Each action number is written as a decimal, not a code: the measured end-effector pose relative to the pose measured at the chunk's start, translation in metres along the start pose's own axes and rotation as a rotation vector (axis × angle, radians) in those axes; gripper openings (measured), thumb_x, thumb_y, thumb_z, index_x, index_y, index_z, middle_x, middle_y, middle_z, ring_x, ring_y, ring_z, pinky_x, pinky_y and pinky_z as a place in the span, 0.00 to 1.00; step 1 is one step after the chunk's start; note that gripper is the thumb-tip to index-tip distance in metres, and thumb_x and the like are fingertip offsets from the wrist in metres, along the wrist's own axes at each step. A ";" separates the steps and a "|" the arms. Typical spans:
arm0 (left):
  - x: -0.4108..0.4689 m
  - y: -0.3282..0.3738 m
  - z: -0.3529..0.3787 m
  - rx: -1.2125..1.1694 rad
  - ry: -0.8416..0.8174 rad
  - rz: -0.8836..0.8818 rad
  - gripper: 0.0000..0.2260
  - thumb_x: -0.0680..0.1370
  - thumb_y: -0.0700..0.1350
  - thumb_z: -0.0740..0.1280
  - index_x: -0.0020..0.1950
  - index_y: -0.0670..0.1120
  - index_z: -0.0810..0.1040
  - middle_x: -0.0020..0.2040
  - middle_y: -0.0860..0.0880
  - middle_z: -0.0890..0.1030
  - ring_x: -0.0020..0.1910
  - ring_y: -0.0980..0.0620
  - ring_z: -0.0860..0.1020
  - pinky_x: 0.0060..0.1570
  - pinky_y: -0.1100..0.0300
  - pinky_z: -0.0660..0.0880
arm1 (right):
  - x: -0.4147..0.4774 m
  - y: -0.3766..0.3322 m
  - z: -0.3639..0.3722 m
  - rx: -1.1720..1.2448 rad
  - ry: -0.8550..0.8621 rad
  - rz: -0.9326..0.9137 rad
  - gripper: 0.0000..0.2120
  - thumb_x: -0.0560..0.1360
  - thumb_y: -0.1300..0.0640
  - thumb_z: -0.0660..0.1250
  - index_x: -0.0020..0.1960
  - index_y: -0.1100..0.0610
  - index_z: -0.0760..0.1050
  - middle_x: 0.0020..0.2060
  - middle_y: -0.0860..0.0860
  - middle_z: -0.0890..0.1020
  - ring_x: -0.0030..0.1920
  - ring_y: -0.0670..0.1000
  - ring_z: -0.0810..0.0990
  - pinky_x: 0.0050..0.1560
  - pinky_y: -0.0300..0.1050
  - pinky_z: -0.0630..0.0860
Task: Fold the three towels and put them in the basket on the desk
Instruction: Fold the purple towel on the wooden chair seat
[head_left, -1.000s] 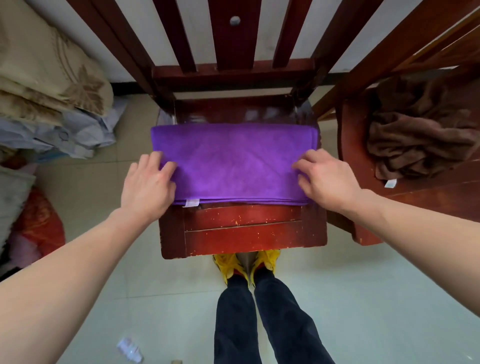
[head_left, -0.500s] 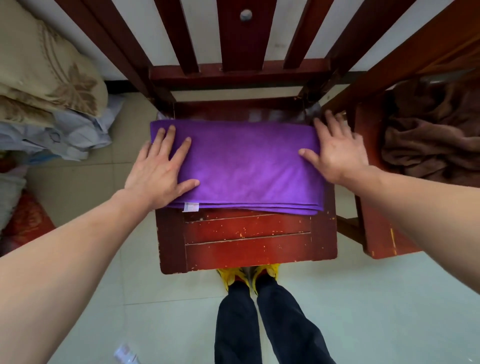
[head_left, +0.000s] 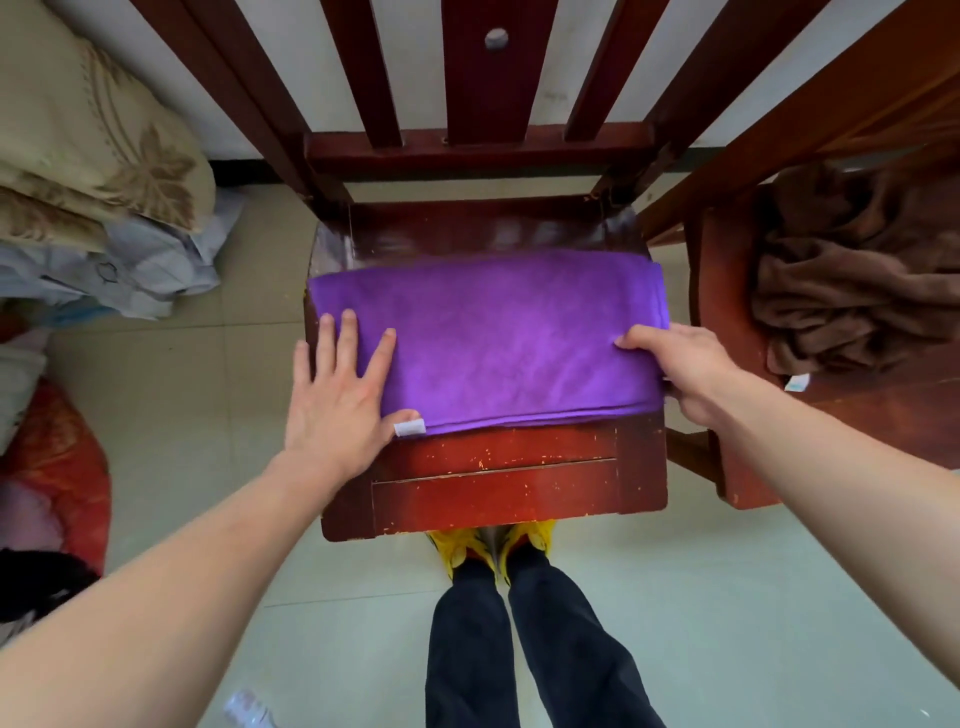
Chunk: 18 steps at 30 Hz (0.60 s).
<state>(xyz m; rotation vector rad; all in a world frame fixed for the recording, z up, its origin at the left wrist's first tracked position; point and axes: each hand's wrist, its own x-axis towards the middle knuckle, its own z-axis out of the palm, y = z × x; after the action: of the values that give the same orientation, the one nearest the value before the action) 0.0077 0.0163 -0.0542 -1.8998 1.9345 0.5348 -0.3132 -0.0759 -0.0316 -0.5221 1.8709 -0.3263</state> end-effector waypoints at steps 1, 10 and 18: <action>-0.005 0.011 0.001 -0.007 -0.021 -0.009 0.43 0.71 0.72 0.56 0.79 0.52 0.47 0.79 0.38 0.45 0.77 0.37 0.44 0.73 0.40 0.48 | -0.003 -0.003 -0.009 0.013 -0.019 -0.012 0.07 0.67 0.63 0.74 0.44 0.56 0.80 0.40 0.53 0.84 0.37 0.51 0.82 0.30 0.35 0.74; -0.034 0.018 -0.007 -0.355 0.093 -0.112 0.27 0.75 0.54 0.68 0.71 0.45 0.69 0.73 0.38 0.65 0.73 0.38 0.61 0.67 0.44 0.63 | -0.064 -0.040 -0.014 -0.089 -0.256 -0.303 0.22 0.68 0.68 0.75 0.58 0.56 0.73 0.50 0.54 0.83 0.46 0.50 0.84 0.47 0.45 0.81; -0.068 -0.061 -0.001 -0.383 0.109 -0.396 0.16 0.76 0.44 0.66 0.62 0.41 0.76 0.64 0.38 0.72 0.62 0.37 0.70 0.60 0.45 0.68 | -0.100 -0.012 0.138 -0.723 -0.236 -0.644 0.21 0.69 0.58 0.69 0.57 0.50 0.64 0.32 0.48 0.74 0.40 0.59 0.76 0.40 0.48 0.70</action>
<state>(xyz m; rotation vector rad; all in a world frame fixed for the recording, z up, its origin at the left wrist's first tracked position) 0.0700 0.0730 -0.0185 -2.5195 1.5279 0.7276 -0.1530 -0.0327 0.0071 -1.5927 1.5094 0.0179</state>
